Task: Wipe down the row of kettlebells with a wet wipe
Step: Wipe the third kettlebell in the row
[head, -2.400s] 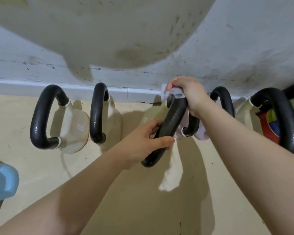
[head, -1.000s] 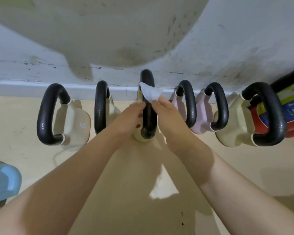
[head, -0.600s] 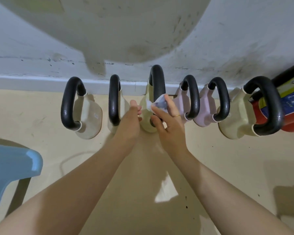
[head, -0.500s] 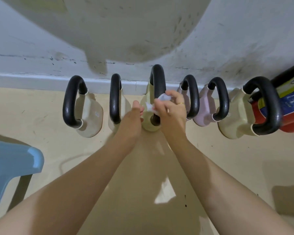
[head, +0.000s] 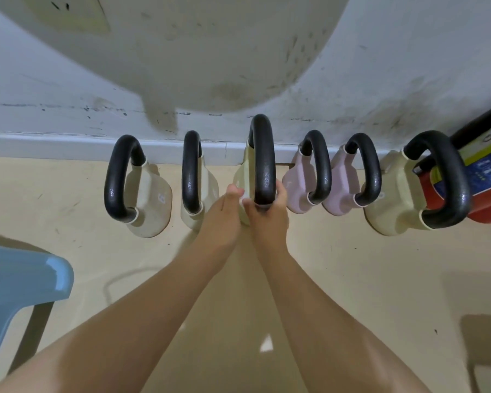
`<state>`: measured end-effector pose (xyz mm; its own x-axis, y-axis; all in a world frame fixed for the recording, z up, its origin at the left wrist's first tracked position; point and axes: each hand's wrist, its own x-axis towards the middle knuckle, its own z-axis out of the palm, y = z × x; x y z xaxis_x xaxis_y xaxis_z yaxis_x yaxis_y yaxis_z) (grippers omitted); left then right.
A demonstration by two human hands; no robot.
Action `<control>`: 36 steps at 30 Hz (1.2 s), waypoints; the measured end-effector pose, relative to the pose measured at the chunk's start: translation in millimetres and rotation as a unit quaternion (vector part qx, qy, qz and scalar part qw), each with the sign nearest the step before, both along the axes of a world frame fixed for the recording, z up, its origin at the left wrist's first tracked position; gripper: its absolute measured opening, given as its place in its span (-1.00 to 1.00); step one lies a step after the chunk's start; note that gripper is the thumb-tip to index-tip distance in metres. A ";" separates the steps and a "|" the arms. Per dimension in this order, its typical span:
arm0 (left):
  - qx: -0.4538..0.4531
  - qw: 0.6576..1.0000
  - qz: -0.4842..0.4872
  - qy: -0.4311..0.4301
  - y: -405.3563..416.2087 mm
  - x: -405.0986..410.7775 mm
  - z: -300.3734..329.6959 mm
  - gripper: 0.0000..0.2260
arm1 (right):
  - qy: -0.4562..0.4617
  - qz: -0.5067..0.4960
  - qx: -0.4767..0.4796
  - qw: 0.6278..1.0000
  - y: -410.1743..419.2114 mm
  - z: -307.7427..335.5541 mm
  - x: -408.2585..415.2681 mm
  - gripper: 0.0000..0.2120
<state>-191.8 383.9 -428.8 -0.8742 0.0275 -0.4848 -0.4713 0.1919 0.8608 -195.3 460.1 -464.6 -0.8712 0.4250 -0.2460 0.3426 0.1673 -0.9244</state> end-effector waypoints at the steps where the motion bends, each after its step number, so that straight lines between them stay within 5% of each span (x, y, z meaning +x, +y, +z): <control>1: 0.004 1.000 0.002 -0.009 -0.3 -0.4 0.1 -0.58 | -0.018 0.011 0.008 1.000 1.2 -2.7 4.0 -0.47; 6: 0.030 0.999 0.022 0.000 -0.3 -9.3 0.5 -0.65 | 0.045 -0.021 -0.047 0.998 10.4 4.5 -4.8 -0.51; 9: 0.043 0.998 0.033 0.011 2.3 -9.5 0.3 -0.75 | 0.005 0.037 -0.004 0.999 7.7 -10.7 10.7 -0.45; 13: 0.021 0.998 0.013 0.055 9.4 -9.6 3.4 -0.68 | -0.020 0.063 -0.014 0.998 21.0 -33.0 16.9 -0.73; 17: 0.030 0.996 -0.012 0.083 14.1 -19.3 5.0 -0.72 | 0.056 0.123 -0.037 0.990 28.0 -5.2 13.6 -0.63; 25: 0.072 0.996 -0.021 0.057 14.6 -23.0 -2.0 -0.67 | 0.103 0.063 -0.196 0.973 25.3 31.3 -18.0 -0.55; 28: 0.061 0.997 -0.024 0.042 11.3 -24.1 -0.3 -0.60 | 0.050 0.053 -0.246 0.966 25.3 12.4 -14.9 -0.48; 33: 0.036 0.997 -0.046 0.051 9.5 -24.7 -1.4 -0.54 | -0.036 0.010 -0.212 0.977 25.5 8.9 -16.4 -0.65; 36: 0.034 0.997 -0.037 0.050 11.2 -24.1 -0.9 -0.54 | 0.043 -0.023 -0.137 0.989 22.8 17.9 -15.2 -0.73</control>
